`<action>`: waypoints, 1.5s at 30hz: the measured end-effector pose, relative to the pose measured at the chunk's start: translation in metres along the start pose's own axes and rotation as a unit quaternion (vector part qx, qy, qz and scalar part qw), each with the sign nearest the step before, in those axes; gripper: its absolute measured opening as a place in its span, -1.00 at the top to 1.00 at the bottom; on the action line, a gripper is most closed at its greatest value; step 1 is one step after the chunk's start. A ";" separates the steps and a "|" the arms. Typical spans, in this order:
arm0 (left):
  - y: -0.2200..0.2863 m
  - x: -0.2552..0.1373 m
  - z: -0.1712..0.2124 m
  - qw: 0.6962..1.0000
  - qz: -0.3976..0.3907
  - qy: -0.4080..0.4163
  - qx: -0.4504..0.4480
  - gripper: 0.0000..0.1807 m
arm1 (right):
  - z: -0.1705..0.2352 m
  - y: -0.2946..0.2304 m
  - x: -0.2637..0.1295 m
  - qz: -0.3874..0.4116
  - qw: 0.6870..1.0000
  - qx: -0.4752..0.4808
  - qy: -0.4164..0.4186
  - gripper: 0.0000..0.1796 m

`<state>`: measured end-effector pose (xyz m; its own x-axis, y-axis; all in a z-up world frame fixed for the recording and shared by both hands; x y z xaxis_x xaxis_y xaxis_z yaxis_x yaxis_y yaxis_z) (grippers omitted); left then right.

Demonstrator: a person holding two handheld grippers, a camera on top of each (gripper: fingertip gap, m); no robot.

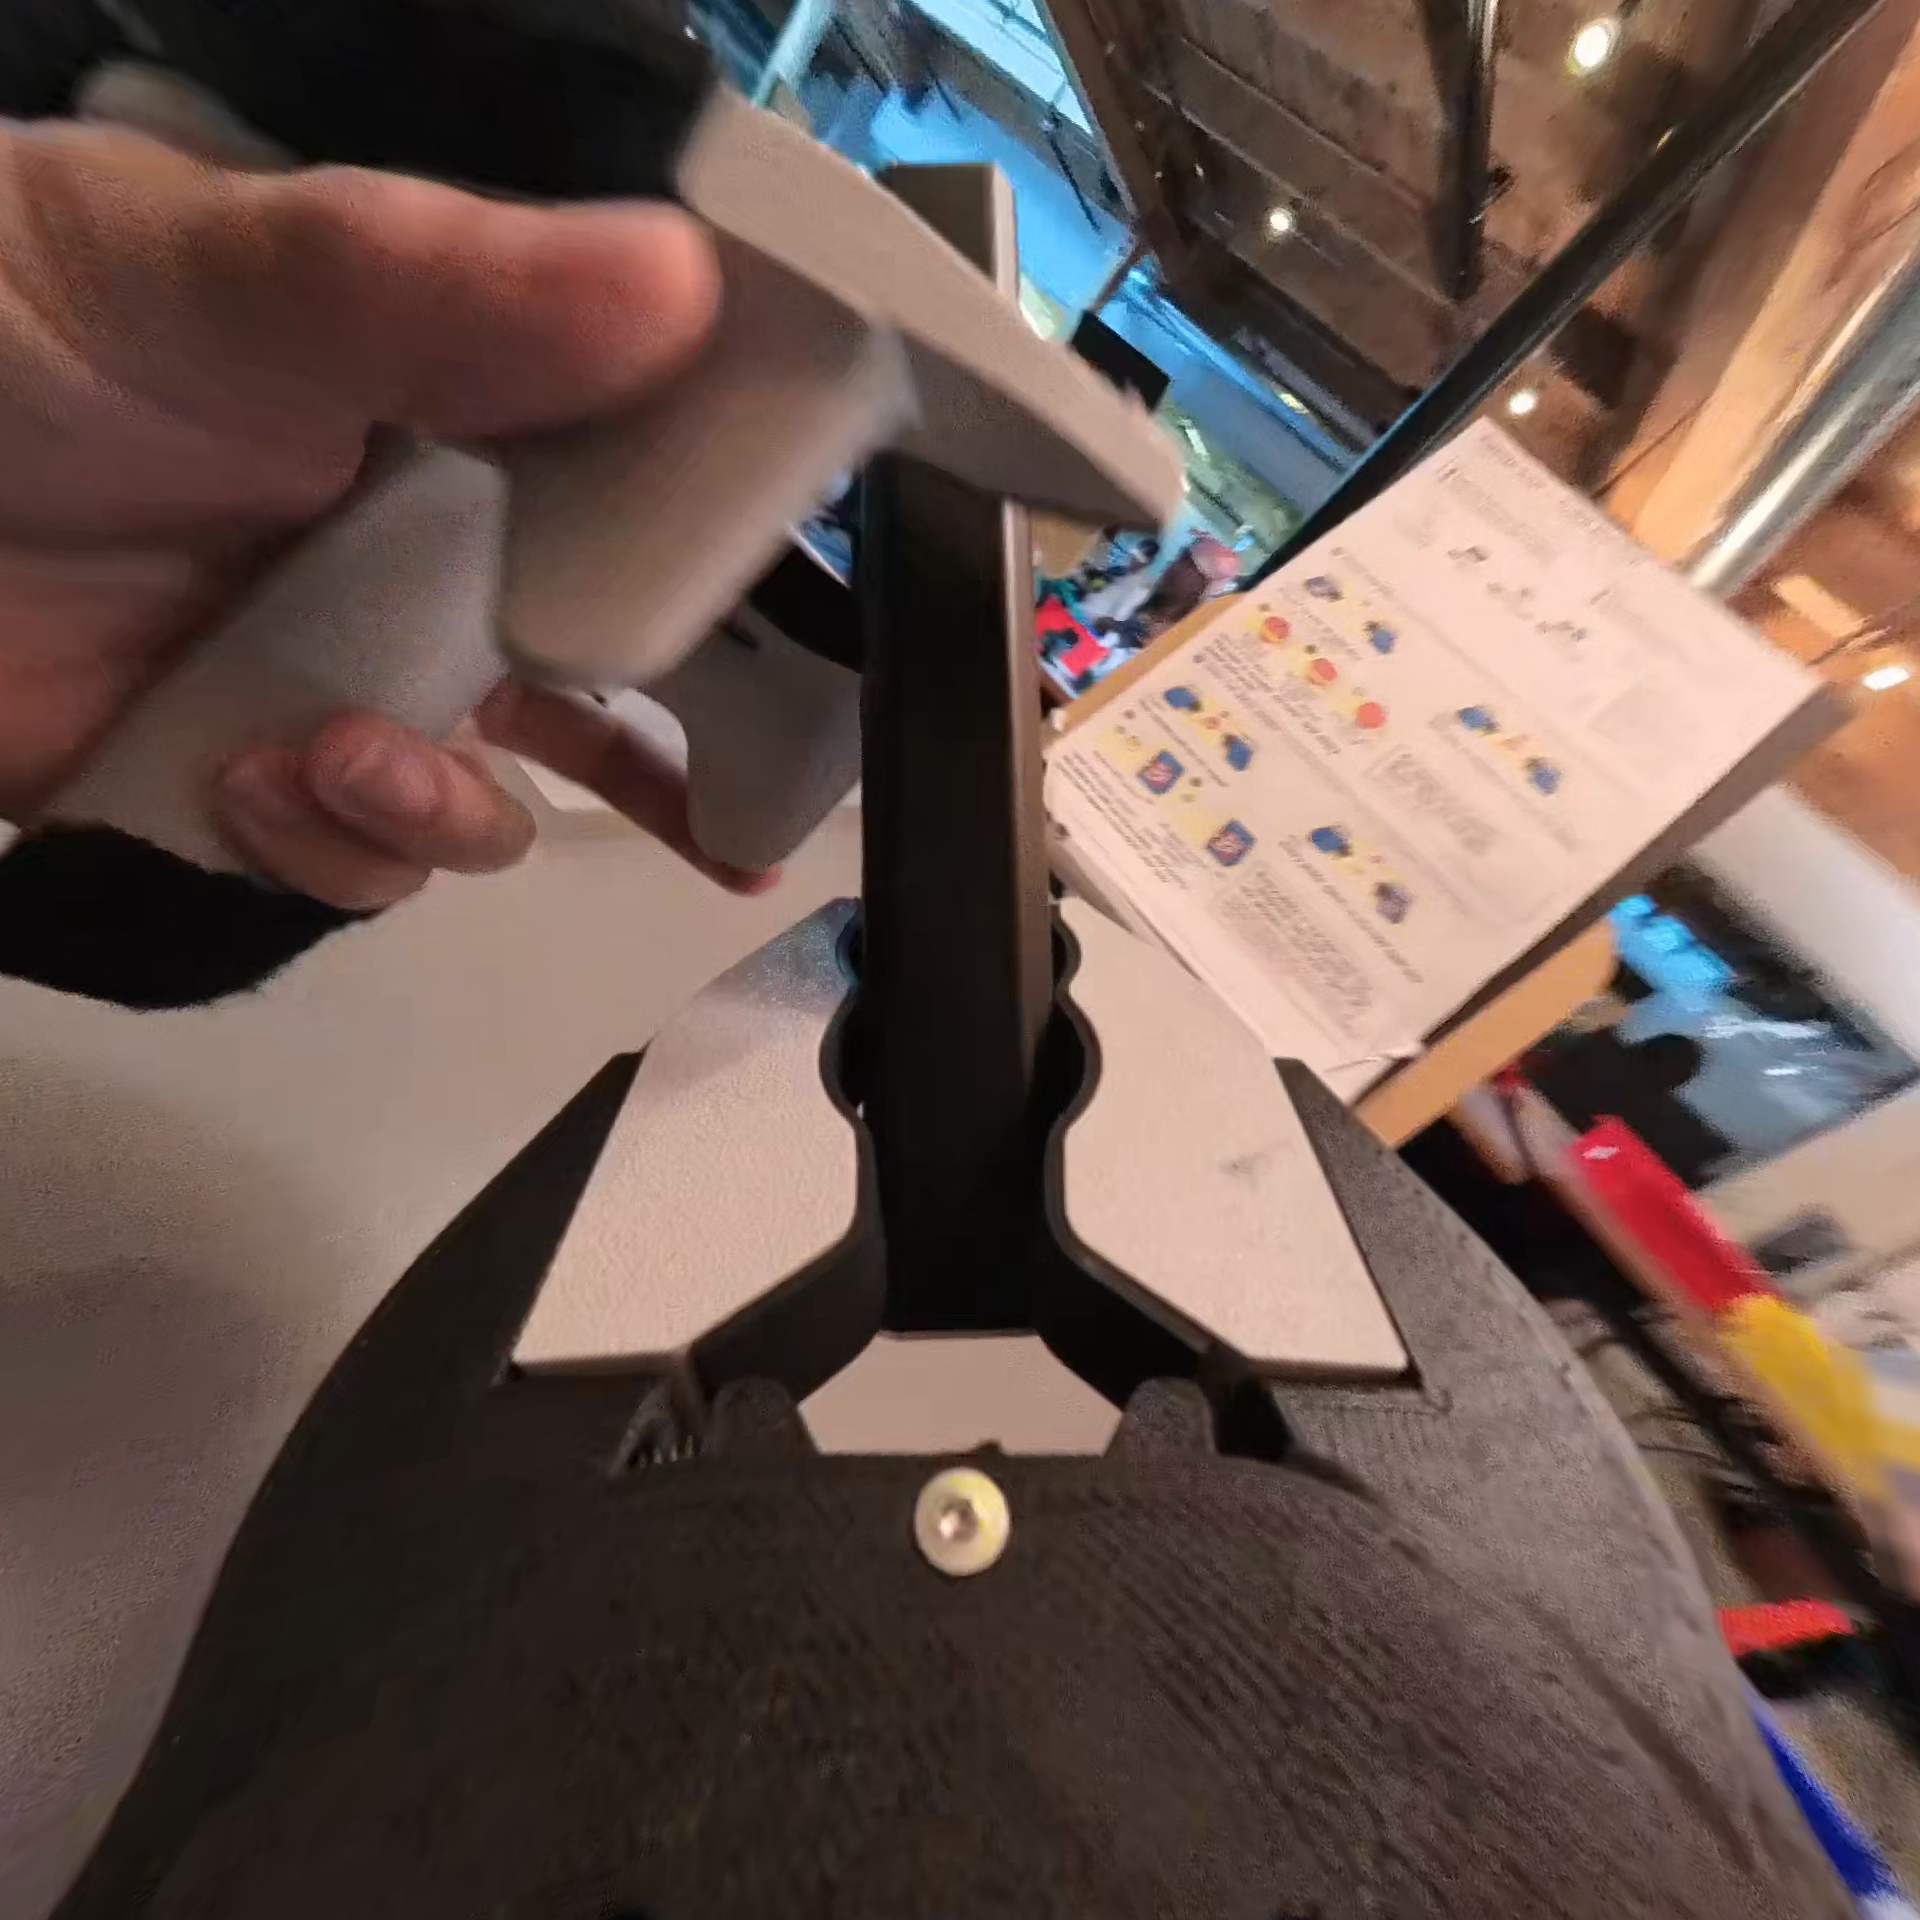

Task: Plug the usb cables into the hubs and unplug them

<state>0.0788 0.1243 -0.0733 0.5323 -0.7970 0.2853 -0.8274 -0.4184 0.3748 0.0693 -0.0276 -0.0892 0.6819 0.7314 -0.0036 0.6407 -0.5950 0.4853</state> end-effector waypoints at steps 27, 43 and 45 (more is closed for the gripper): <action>0.012 0.032 0.015 0.926 0.217 -0.198 0.236 0.29 | 0.029 -0.003 0.012 -0.350 0.893 0.278 -0.055 0.13; 0.016 0.053 0.007 0.905 0.119 -0.302 0.274 0.11 | 0.091 0.038 -0.005 -0.353 0.868 0.349 0.015 0.18; 0.020 0.050 0.009 0.915 0.104 -0.282 0.268 0.17 | 0.097 0.041 -0.007 -0.349 0.862 0.367 0.019 0.18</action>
<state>0.0872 0.0723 -0.0591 0.3017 -0.9181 -0.2569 -0.9496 -0.2654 -0.1666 0.1251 -0.0890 -0.1545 0.0369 0.9987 -0.0354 0.9503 -0.0461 -0.3080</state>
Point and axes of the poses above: each gripper's, where its closed fingertips meet, x out along the fingers, z out of its underside, y = z × x across the jaws, the point moved 10 cm from there along -x, back along the fingers, and after that the axes turned 11 degrees about x, right-handed, at the moved point
